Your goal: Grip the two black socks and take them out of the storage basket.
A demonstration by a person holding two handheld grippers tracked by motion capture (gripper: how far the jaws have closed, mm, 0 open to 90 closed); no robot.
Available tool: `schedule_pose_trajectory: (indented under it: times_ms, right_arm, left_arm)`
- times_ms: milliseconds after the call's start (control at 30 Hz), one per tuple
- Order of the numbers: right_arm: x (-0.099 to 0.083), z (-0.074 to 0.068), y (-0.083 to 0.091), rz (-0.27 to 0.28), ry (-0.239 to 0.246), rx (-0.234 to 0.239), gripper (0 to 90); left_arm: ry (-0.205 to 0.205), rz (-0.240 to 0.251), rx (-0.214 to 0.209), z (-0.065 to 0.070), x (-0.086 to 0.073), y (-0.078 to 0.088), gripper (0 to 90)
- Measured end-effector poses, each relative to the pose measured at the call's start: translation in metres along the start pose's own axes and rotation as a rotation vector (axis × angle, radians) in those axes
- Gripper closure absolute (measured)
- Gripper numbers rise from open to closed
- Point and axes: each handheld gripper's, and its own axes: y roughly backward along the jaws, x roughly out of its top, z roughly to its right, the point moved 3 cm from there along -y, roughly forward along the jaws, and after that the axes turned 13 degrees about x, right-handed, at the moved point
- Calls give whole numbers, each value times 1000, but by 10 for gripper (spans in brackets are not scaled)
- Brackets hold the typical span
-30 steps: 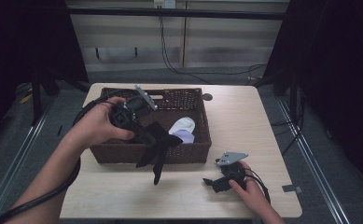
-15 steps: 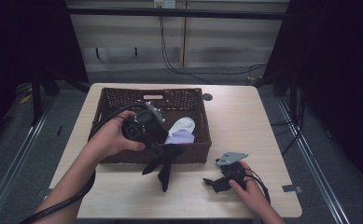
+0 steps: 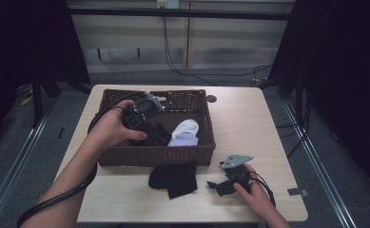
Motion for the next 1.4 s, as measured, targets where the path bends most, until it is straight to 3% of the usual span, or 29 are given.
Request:
schedule_pose_trajectory:
  times_ms: [167,200,267,433,633,967,1400]
  right_arm:
    - [0,0,0,0,0,0,89]
    - [0,0,0,0,1,1,89]
    - [0,0,0,0,-2,2,89]
    - [0,0,0,0,-2,2,89]
    - [0,0,0,0,-1,2,89]
    - [0,0,0,0,-1,1,89]
    - [0,0,0,3,3,-1,89]
  left_arm:
    - [27,9,34,-18,2,-5,531]
    - [55,18,44,-22,2,-7,518]
    - [46,-3,47,-28,2,-10,509]
    - [82,-4,48,-40,4,-18,450]
    - [88,-15,69,-54,3,-27,400]
    - [151,-41,88,-76,-5,-54,366]
    - [158,-69,133,-97,-14,-90,341]
